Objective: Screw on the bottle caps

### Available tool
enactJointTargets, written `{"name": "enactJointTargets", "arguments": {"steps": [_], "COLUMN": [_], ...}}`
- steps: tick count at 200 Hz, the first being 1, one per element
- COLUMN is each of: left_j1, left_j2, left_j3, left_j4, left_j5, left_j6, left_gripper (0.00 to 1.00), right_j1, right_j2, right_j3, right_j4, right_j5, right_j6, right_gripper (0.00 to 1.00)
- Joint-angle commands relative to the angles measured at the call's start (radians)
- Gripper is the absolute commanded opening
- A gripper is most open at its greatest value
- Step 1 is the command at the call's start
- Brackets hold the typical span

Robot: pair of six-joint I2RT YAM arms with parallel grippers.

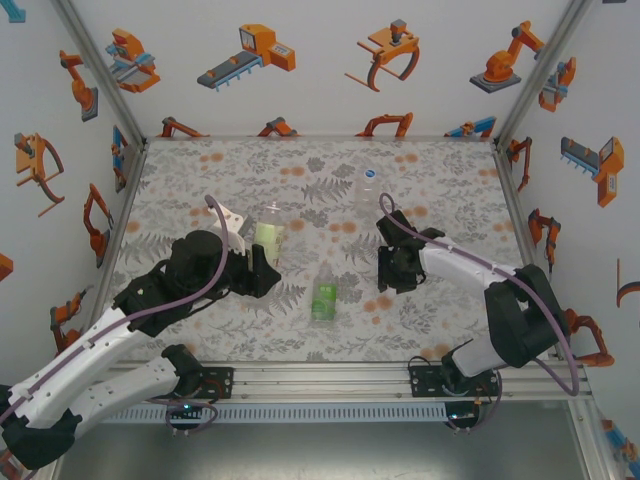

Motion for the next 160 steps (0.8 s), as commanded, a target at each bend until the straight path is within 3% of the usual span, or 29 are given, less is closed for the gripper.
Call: {"name": "enactJointTargets", "arguments": {"steps": [1,160], "left_j1": [0.008,0.021], "left_j2": [-0.015,-0.035], "left_j3": [-0.010,-0.019], "left_j4": [0.033,0.036], "left_j5": [0.009,0.008], "left_j6": [-0.007,-0.015], "left_gripper": [0.04,0.03], "right_j1": [0.006,0.006], "right_j2": [0.010,0.028], "right_j3": [-0.015,-0.016], "right_j4": [-0.002,-0.005], "right_j5": [0.029,0.033], "right_j6": [0.018,0.027], "right_gripper": [0.44,0.44]}}
